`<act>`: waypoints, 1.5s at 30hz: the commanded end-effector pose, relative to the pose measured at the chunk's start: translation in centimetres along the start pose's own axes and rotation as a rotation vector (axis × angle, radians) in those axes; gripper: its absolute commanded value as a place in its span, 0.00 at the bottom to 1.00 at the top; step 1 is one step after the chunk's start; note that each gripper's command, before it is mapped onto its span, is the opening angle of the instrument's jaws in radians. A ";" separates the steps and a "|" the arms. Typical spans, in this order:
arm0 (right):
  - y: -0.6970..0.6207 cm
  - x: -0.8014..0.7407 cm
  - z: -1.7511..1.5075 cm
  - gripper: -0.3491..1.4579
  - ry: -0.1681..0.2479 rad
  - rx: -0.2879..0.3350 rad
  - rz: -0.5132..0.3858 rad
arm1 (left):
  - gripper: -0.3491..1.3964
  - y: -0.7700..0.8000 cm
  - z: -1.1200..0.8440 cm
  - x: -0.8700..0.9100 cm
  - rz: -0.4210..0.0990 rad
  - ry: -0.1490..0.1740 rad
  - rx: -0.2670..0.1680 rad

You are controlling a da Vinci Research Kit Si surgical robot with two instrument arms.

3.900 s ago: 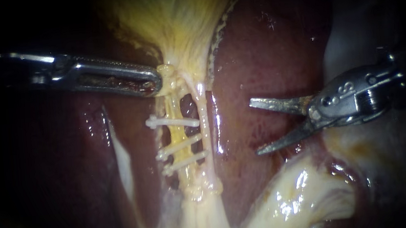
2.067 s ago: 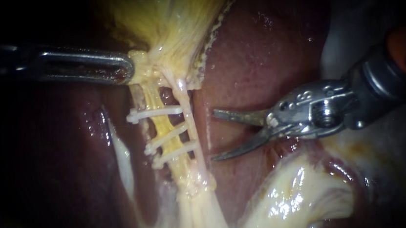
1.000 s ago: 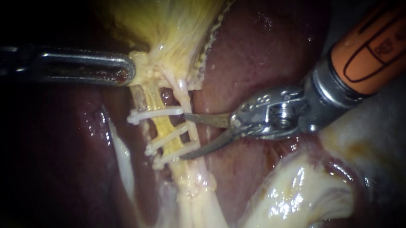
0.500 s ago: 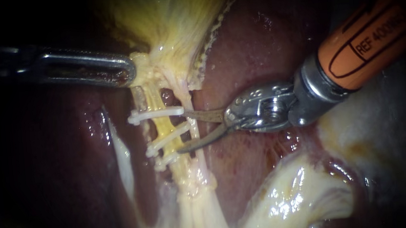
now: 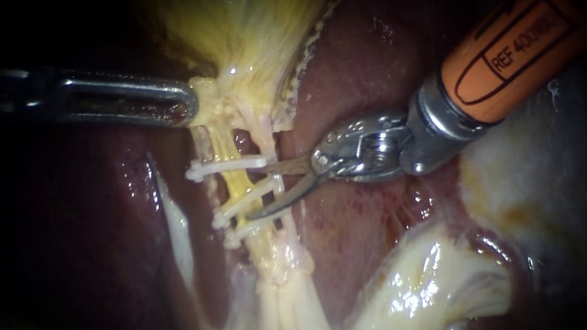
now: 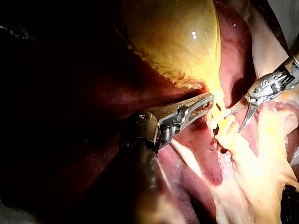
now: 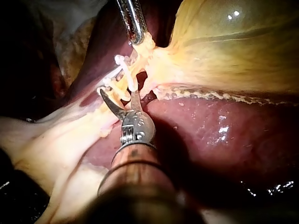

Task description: Go to the cutting position left tube

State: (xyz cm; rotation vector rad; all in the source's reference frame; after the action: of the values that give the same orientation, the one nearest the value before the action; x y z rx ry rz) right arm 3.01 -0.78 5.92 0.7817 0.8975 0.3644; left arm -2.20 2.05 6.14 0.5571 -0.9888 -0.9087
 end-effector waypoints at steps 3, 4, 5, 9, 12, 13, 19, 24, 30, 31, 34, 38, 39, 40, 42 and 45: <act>0.01 0.04 0.06 0.81 0.032 0.041 0.002 | 0.00 0.01 0.00 0.00 0.000 0.000 0.001; 0.01 0.06 0.07 0.80 0.041 0.056 0.000 | 0.00 0.01 0.00 0.00 0.000 0.000 0.001; 0.02 0.07 0.09 0.79 0.048 0.070 0.004 | 0.00 0.01 0.00 0.00 0.000 0.000 0.001; 0.04 0.12 0.20 0.78 0.072 0.104 0.008 | 0.00 0.01 0.00 0.01 0.001 0.000 0.001; 0.05 0.15 0.29 0.78 0.090 0.124 0.016 | 0.00 0.01 0.00 0.01 0.001 0.000 0.001; 0.05 0.17 0.33 0.78 0.099 0.132 0.019 | 0.00 0.01 0.00 0.01 0.001 0.000 0.001; 0.04 0.17 0.49 0.80 0.134 0.150 0.053 | 0.00 0.01 0.00 0.01 0.001 0.000 0.001; 0.04 0.15 0.58 0.81 0.152 0.167 0.074 | 0.00 0.01 0.00 0.01 0.001 0.000 0.001; 0.05 0.17 0.69 0.82 0.191 0.187 0.099 | 0.00 0.01 0.00 0.01 0.001 0.000 0.001; 0.05 0.18 0.71 0.83 0.199 0.191 0.098 | 0.00 0.01 0.00 0.01 0.001 0.000 0.001; 0.03 0.20 0.73 0.83 0.225 0.206 0.097 | 0.00 0.01 0.00 0.01 0.001 0.000 0.001; -0.05 0.28 0.70 0.83 0.256 0.228 0.097 | 0.00 0.01 0.00 0.01 0.000 0.000 0.001; -0.07 0.30 0.69 0.83 0.261 0.232 0.098 | 0.00 0.01 0.00 0.01 0.000 0.000 0.001; -0.09 0.33 0.67 0.83 0.269 0.238 0.099 | 0.00 0.01 0.01 0.00 0.000 0.000 0.001; -0.12 0.39 0.63 0.83 0.286 0.248 0.102 | 0.00 0.01 0.01 0.00 0.000 0.000 0.001; -0.14 0.47 0.57 0.83 0.309 0.262 0.106 | 0.00 0.01 0.01 0.00 0.000 0.000 0.000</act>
State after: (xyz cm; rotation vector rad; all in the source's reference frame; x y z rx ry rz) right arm 3.74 -0.85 5.75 1.0370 1.2178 0.4765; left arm -2.20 2.05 6.15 0.5575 -0.9899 -0.9079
